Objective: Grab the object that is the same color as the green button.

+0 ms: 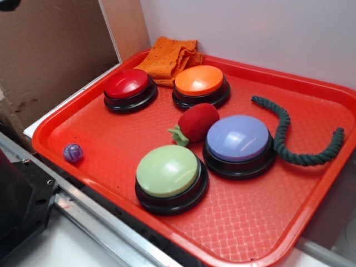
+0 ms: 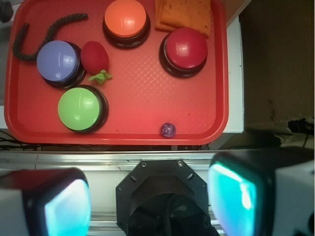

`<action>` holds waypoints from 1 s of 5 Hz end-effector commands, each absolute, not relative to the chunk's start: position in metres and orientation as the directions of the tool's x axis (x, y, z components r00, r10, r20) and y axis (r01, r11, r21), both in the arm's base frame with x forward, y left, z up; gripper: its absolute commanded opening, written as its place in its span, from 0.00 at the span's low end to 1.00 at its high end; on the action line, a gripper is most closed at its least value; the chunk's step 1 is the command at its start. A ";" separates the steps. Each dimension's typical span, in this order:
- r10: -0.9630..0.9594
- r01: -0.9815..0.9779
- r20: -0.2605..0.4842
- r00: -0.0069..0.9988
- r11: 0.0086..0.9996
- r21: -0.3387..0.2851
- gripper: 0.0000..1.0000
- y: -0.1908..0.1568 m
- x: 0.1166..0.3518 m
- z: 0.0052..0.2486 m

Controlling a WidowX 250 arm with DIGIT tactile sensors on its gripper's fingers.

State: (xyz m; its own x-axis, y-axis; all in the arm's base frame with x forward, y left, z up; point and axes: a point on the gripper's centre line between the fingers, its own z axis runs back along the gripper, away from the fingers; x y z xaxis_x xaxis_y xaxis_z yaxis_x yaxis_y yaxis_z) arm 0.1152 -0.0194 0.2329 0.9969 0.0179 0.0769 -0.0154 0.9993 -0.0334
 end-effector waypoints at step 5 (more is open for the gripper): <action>0.254 -0.240 0.152 0.955 0.965 -0.105 1.00 -0.093 0.240 0.178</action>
State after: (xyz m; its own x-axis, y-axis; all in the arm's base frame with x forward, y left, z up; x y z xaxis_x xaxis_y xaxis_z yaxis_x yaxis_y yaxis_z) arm 0.2315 -0.0923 0.1612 0.9623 0.2510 0.1046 -0.2441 0.9669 -0.0747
